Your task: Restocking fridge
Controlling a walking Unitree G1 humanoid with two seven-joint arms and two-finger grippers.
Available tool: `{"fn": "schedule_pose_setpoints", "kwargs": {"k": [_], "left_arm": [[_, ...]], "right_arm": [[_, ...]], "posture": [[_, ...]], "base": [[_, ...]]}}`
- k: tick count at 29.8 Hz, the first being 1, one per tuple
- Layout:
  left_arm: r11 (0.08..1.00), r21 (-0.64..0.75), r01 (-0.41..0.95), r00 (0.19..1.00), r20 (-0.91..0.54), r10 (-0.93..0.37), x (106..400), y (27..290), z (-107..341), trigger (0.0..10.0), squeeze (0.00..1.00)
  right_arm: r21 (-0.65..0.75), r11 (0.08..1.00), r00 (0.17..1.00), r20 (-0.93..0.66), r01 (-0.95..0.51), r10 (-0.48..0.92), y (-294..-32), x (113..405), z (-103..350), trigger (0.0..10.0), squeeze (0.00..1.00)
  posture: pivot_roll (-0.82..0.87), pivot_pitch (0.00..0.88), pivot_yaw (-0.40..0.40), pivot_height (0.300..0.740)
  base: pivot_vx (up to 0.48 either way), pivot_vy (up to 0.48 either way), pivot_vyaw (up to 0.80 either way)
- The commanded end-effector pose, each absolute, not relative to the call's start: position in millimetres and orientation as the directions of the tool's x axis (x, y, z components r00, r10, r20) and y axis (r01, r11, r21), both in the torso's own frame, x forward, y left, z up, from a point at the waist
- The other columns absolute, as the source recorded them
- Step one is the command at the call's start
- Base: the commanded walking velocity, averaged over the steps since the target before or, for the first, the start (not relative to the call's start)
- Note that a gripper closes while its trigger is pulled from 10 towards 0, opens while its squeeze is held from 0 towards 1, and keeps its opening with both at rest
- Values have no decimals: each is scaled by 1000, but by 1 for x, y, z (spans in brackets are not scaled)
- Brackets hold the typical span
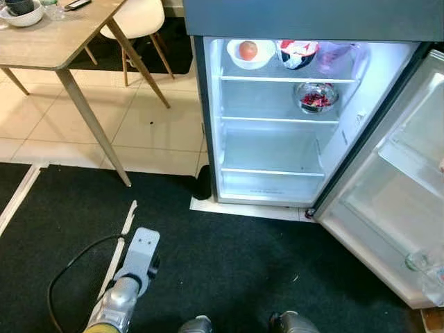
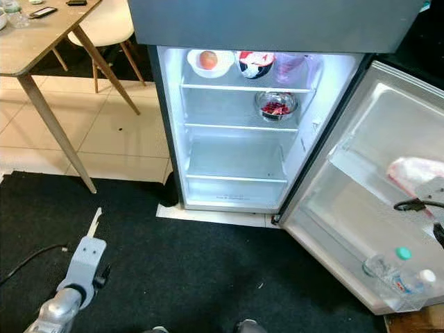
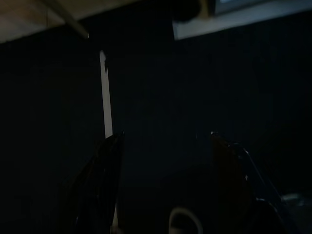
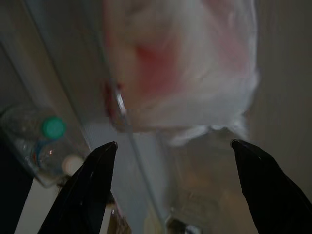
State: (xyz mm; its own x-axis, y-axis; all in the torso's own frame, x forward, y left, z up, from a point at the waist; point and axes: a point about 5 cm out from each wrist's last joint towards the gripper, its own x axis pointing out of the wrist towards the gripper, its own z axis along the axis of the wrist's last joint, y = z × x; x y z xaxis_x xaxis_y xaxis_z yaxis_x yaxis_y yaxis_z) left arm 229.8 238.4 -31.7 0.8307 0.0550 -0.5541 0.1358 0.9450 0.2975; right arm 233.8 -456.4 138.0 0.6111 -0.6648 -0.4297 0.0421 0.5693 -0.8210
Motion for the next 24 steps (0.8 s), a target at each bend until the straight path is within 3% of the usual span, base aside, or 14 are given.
{"fn": "schedule_pose_setpoints", "kwargs": {"k": [1, 11, 24], "left_arm": [[938, 315, 148, 822, -567, 60, 227, 244, -32, 10000, 0], [936, 322, 139, 817, -571, 75, 219, 250, -33, 10000, 0], [938, 320, 138, 814, -576, 77, 217, 248, -35, 10000, 0]], "right_arm": [[-813, 581, 566, -466, 29, -680, -462, 223, 133, 10000, 0], [-849, 522, 515, -482, -76, -709, -465, 215, 130, 10000, 0], [-754, 575, 489, -650, -317, -582, -449, 224, 115, 10000, 0]], "posture": [[16, 181, 20, 740], [33, 200, 16, 740], [31, 208, 10, 740]], "base": [[0, 0, 0], [0, 0, 0], [0, 0, 0]]}}
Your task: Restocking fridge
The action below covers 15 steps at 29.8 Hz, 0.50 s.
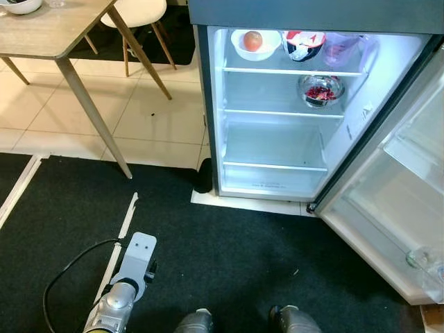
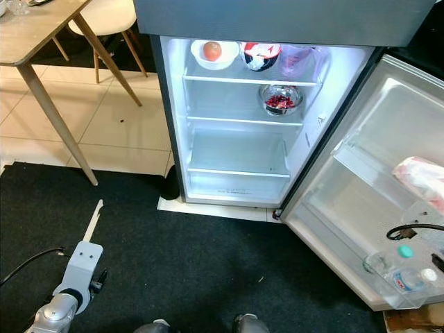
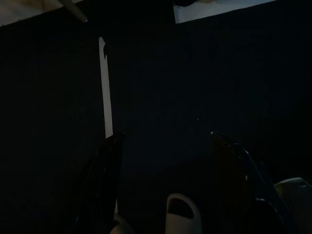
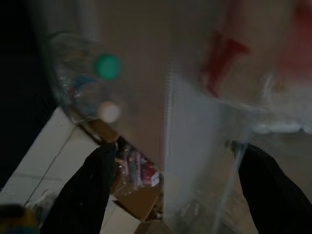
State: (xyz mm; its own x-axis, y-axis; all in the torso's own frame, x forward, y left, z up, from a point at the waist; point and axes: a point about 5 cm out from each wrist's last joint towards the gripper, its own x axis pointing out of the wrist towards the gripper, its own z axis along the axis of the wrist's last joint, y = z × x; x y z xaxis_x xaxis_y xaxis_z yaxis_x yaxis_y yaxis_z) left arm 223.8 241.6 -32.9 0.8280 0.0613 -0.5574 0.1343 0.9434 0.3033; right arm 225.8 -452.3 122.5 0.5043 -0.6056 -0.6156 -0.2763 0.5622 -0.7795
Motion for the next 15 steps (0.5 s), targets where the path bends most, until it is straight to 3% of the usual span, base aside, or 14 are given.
{"fn": "schedule_pose_setpoints", "kwargs": {"k": [1, 8, 12, 15], "left_arm": [[938, 319, 138, 813, -577, 76, 217, 248, -35, 10000, 0], [939, 313, 140, 810, -581, 73, 218, 245, -37, 10000, 0], [940, 309, 144, 808, -586, 69, 218, 242, -38, 10000, 0], [941, 304, 147, 804, -591, 65, 217, 240, -40, 10000, 0]], "right_arm": [[-747, 577, 486, -659, -330, -574, -449, 224, 114, 10000, 0], [-659, 610, 491, -745, -440, -451, -437, 233, 112, 10000, 0], [-576, 559, 479, -814, -596, -328, -425, 239, 110, 10000, 0], [-580, 483, 565, -802, -656, -195, -411, 259, 132, 10000, 0]], "posture": [[29, 207, 9, 740], [16, 205, 7, 740], [8, 205, 2, 740], [-1, 206, 0, 740]], "base": [[0, 0, 0], [0, 0, 0], [0, 0, 0], [0, 0, 0]]}}
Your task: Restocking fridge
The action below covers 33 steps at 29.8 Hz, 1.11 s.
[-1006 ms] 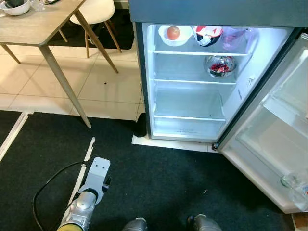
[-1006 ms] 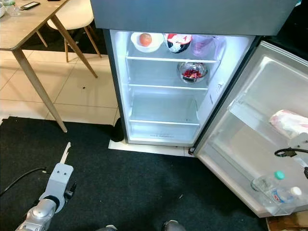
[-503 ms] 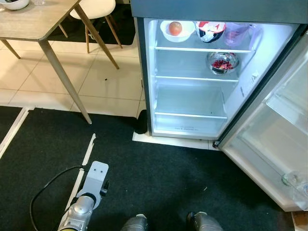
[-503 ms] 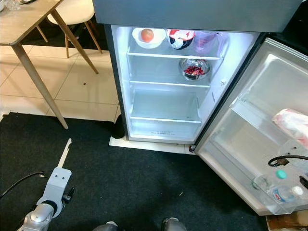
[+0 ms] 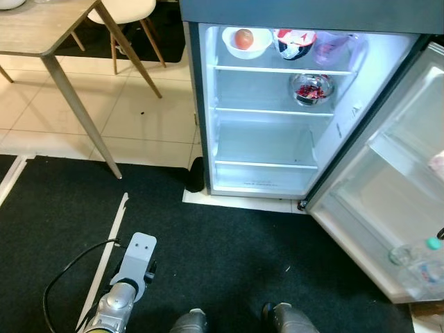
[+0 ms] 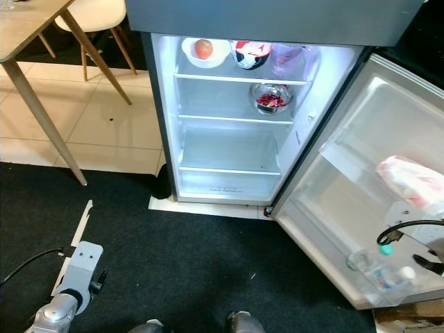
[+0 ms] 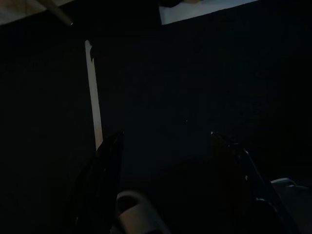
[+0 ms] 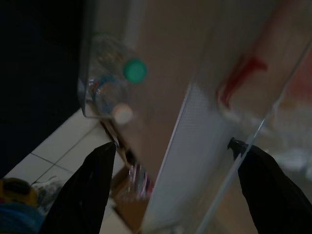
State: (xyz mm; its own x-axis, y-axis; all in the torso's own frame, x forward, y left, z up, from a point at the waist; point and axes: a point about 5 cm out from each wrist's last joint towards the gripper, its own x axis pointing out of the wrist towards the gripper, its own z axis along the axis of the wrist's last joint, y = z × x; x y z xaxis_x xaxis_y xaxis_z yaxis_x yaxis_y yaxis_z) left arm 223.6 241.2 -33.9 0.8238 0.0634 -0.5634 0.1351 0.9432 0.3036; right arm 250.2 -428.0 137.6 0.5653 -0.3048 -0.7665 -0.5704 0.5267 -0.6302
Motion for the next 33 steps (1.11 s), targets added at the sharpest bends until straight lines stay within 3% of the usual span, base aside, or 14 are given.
{"fn": "schedule_pose_setpoints", "kwargs": {"k": [1, 9, 13, 15, 21, 22, 25, 27, 28, 30, 32, 33], "left_arm": [[941, 304, 147, 804, -591, 65, 217, 240, -40, 10000, 0], [942, 297, 160, 794, -606, 56, 217, 235, -43, 10000, 0], [943, 290, 165, 792, -609, 49, 218, 230, -44, 10000, 0], [942, 288, 173, 788, -615, 44, 217, 229, -46, 10000, 0], [939, 290, 185, 782, -623, 38, 214, 227, -48, 10000, 0], [938, 291, 190, 779, -626, 37, 213, 227, -50, 10000, 0], [938, 291, 189, 777, -628, 38, 212, 227, -50, 10000, 0], [939, 289, 188, 775, -631, 39, 211, 226, -51, 10000, 0], [939, 286, 190, 773, -634, 37, 211, 224, -52, 10000, 0], [939, 285, 191, 772, -635, 36, 211, 223, -52, 10000, 0], [940, 282, 193, 771, -636, 33, 211, 222, -53, 10000, 0], [940, 282, 193, 771, -636, 33, 211, 222, -53, 10000, 0]], "right_arm": [[-580, 483, 565, -802, -656, -195, -411, 259, 132, 10000, 0], [-647, 312, 687, -726, -696, 26, -383, 286, 197, 10000, 0], [-820, 209, 845, -502, -533, 186, -345, 304, 285, 10000, 0], [-862, 192, 858, -395, -470, 327, -318, 302, 321, 10000, 0], [-907, 203, 842, -235, -370, 486, -289, 290, 368, 10000, 0], [-940, 228, 859, -110, -254, 501, -284, 281, 398, 10000, 0], [-958, 229, 902, -58, -170, 427, -295, 279, 409, 10000, 0], [-971, 218, 974, -46, -95, 221, -328, 285, 402, 10000, 0], [-980, 198, 1000, -20, -24, 22, -359, 289, 392, 10000, 0], [-983, 185, 999, -1, 7, -46, -369, 289, 389, 10000, 0], [-979, 174, 974, 63, 102, -218, -396, 285, 383, 10000, 0], [-979, 174, 974, 63, 102, -218, -396, 285, 383, 10000, 0]], "posture": [[-1, 206, 0, 740], [-25, 196, -7, 740], [-37, 184, -11, 740], [-40, 180, -12, 740], [-41, 177, -12, 740], [-45, 172, -18, 740], [-45, 172, -18, 740], [-62, 171, -20, 740], [-67, 170, -21, 740], [-68, 170, -21, 740], [-67, 170, -24, 740], [-67, 170, -24, 740]], "base": [[0, 0, 0], [0, 0, 0], [0, 0, 0], [0, 0, 0], [0, 0, 0], [0, 0, 0], [0, 0, 0], [0, 0, 0], [0, 0, 0], [0, 0, 0], [0, 0, 0], [0, 0, 0]]}}
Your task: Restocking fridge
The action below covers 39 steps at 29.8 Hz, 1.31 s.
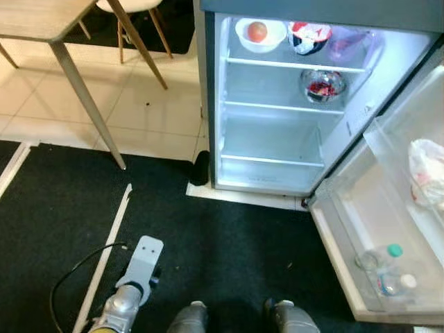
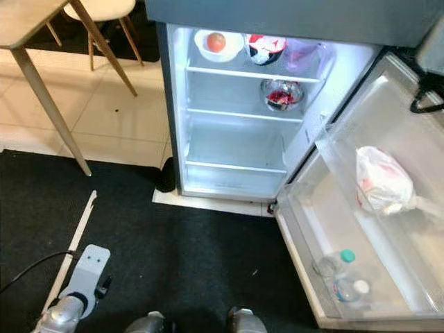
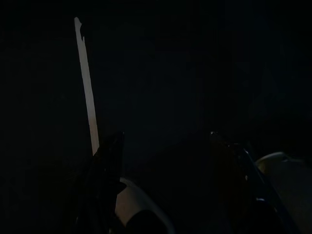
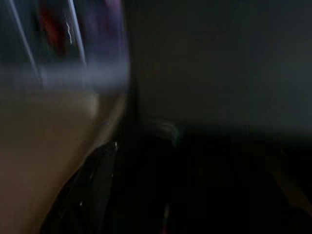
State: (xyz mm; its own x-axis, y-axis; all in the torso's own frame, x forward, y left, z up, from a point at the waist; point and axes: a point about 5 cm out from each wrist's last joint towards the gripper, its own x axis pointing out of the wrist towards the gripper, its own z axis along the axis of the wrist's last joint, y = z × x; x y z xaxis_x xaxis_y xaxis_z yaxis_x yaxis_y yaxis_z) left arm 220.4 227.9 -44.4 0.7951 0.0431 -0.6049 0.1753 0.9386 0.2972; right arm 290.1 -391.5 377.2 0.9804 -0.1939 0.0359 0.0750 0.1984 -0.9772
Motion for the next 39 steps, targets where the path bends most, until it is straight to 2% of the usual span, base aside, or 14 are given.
{"fn": "schedule_pose_setpoints", "kwargs": {"k": [1, 2, 3, 5, 6, 9, 10, 13, 19, 24, 27, 37, 39], "left_arm": [[940, 281, 193, 771, -636, 32, 212, 221, -53, 10000, 0], [942, 277, 189, 772, -634, 32, 212, 220, -53, 10000, 0], [942, 277, 189, 772, -634, 32, 212, 220, -53, 10000, 0], [943, 277, 185, 772, -635, 35, 211, 220, -53, 10000, 0], [943, 277, 185, 772, -635, 35, 211, 220, -53, 10000, 0], [943, 280, 180, 766, -642, 44, 207, 224, -55, 10000, 0], [943, 280, 180, 766, -642, 44, 207, 224, -55, 10000, 0], [943, 281, 179, 764, -644, 47, 206, 225, -55, 10000, 0], [943, 280, 178, 765, -642, 46, 208, 224, -54, 10000, 0], [942, 283, 180, 766, -641, 46, 208, 226, -54, 10000, 0], [941, 284, 182, 765, -642, 46, 208, 226, -54, 10000, 0], [939, 286, 191, 764, -644, 41, 209, 227, -53, 10000, 0], [938, 287, 193, 764, -644, 39, 209, 226, -53, 10000, 0]], "right_arm": [[-970, 176, 946, 108, 167, -305, -409, 280, 382, 10000, 0], [-955, 116, 861, 187, 271, -473, -438, 265, 378, 10000, 0], [-955, 116, 861, 187, 271, -473, -438, 265, 378, 10000, 0], [-945, 52, 775, 233, 324, -588, -459, 248, 374, 10000, 0], [-945, 52, 775, 233, 324, -588, -459, 248, 374, 10000, 0], [-936, 11, 666, 243, 352, -705, -486, 221, 362, 10000, 0], [-936, 11, 666, 243, 352, -705, -486, 221, 362, 10000, 0], [-945, 27, 633, 197, 325, -749, -496, 211, 349, 10000, 0], [-961, 177, 590, -18, 214, -807, -511, 197, 298, 10000, 0], [-954, 261, 601, -124, 146, -790, -511, 196, 275, 10000, 0], [-952, 281, 613, -153, 119, -775, -510, 197, 271, 10000, 0], [-918, 395, 731, -257, 19, -632, -496, 216, 275, 10000, 0], [-900, 434, 781, -296, -36, -549, -487, 224, 279, 10000, 0]], "posture": [[-64, 170, -26, 740], [-61, 173, -29, 740], [-61, 173, -29, 740], [-60, 176, -30, 740], [-60, 176, -30, 740], [-66, 182, -29, 740], [-66, 182, -29, 740], [-66, 182, -29, 740], [-66, 183, -25, 740], [-67, 186, -19, 740], [-68, 187, -17, 740], [-74, 189, -11, 740], [-78, 190, -11, 740]], "base": [[0, 0, 0], [0, 0, 0], [0, 0, 0], [0, 0, 0], [0, 0, 0], [0, 0, 0], [0, 0, 0], [0, 0, 0], [0, 0, 0], [0, 0, 0], [0, 0, 0], [0, 0, 0], [0, 0, 0]]}}
